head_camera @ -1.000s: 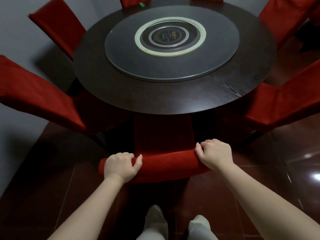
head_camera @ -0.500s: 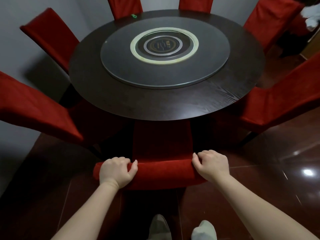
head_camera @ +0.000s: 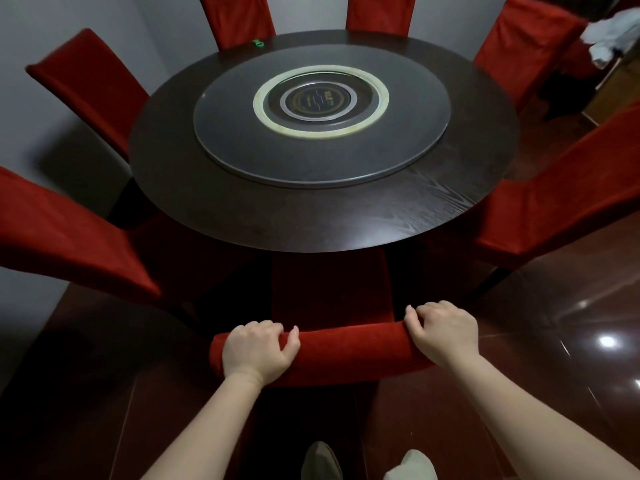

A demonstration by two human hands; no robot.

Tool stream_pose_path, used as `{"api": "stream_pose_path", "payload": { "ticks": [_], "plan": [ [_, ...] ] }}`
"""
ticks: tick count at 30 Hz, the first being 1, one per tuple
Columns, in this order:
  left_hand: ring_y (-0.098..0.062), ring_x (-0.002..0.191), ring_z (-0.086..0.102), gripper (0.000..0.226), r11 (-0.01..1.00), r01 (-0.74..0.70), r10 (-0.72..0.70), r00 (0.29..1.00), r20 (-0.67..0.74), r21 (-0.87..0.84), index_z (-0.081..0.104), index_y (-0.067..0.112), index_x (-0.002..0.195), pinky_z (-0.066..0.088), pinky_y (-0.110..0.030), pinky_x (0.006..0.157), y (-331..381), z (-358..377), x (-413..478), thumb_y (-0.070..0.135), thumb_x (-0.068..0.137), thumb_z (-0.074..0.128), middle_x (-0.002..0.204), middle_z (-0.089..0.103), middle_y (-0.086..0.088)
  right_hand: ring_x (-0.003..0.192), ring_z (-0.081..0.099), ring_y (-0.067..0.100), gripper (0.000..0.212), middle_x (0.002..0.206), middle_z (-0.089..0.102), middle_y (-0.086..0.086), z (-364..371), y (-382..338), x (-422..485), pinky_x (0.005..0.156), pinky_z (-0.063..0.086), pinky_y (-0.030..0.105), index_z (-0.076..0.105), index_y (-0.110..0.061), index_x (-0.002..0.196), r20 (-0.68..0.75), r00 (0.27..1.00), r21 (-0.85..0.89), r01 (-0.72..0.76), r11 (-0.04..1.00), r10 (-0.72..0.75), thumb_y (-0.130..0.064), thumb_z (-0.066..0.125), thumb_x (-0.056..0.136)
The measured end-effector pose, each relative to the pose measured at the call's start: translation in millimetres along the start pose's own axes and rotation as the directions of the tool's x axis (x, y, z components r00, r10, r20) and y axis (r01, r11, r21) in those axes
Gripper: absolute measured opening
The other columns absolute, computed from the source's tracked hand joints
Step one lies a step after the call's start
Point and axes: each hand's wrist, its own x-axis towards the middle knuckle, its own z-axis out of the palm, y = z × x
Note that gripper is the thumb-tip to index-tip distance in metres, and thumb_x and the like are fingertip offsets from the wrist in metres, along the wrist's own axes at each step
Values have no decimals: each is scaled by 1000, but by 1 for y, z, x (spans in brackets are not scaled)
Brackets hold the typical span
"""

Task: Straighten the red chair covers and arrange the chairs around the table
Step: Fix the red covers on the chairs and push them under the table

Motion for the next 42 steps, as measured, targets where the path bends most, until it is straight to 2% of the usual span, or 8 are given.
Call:
{"api": "stream_pose_path", "payload": {
  "ticks": [9, 15, 21, 25, 28, 33, 36, 42],
  "plan": [
    [-16, 64, 59, 65, 999, 44, -43, 995, 88, -1, 61, 23, 62, 36, -31, 59, 7, -5, 3, 61, 87, 14, 63, 58, 6, 74, 63, 21, 44, 67, 66, -2, -2, 4, 5, 59, 43, 32, 66, -16, 60, 13, 1000, -12, 5, 1000, -5, -40, 52, 94],
    [-14, 57, 56, 63, 999, 31, -29, 993, 117, -14, 57, 24, 57, 31, -30, 54, 14, -5, 7, 61, 88, 18, 59, 56, 7, 83, 63, 18, 47, 76, 69, -4, 1, 14, 15, 64, 45, 31, 69, -19, 67, 44, 998, -24, -36, 999, 37, -45, 43, 95],
    [-12, 61, 52, 62, 1000, 6, -4, 989, 151, -11, 53, 26, 61, 36, -30, 55, 13, -10, 8, 63, 88, 11, 63, 51, 9, 66, 63, 26, 53, 61, 64, 1, 4, 14, 7, 59, 41, 33, 62, -17, 54, -65, 995, -47, 67, 997, -70, -46, 35, 89],
    [-10, 63, 57, 63, 997, -51, 60, 985, 159, -60, 58, 24, 63, 41, -28, 52, 7, -13, 17, 66, 86, 18, 64, 55, 9, 83, 62, 19, 61, 79, 68, -5, -7, 11, 1, 80, 41, 36, 65, -24, 71, 64, 998, -115, 29, 993, -21, -64, 21, 85],
    [-16, 61, 62, 52, 989, -130, 137, 985, 106, -69, 60, 22, 62, 43, -26, 50, 9, -25, 44, 61, 89, 39, 64, 60, 7, 98, 60, 14, 57, 97, 68, -11, -24, 18, -2, 87, 41, 35, 67, -30, 92, 74, 997, -76, 28, 997, -22, -69, 26, 86],
    [-21, 70, 65, 42, 943, -321, 324, 946, 18, -86, 64, 21, 68, 39, -27, 53, 63, -58, 110, 53, 92, 52, 71, 66, 6, 120, 56, 11, 44, 124, 64, -12, -61, 52, -15, 95, 41, 33, 66, -29, 119, -10, 1000, 78, 27, 997, -27, -56, 49, 89],
    [-21, 68, 62, 42, 892, -440, 437, 898, -47, -104, 62, 19, 67, 33, -28, 53, 114, -74, 134, 48, 95, 51, 66, 62, 5, 122, 55, 11, 44, 129, 62, -11, -79, 86, -25, 96, 42, 32, 64, -27, 124, -19, 1000, 93, -14, 996, 16, -51, 52, 90],
    [-21, 71, 63, 43, 811, -580, 573, 814, -97, -82, 62, 17, 68, 42, -31, 55, 211, -82, 160, 46, 97, 48, 68, 63, 3, 125, 53, 13, 49, 136, 58, -10, -112, 175, -31, 99, 42, 33, 59, -24, 133, -5, 990, 94, -139, 986, 140, -50, 54, 91]
  ]
}}
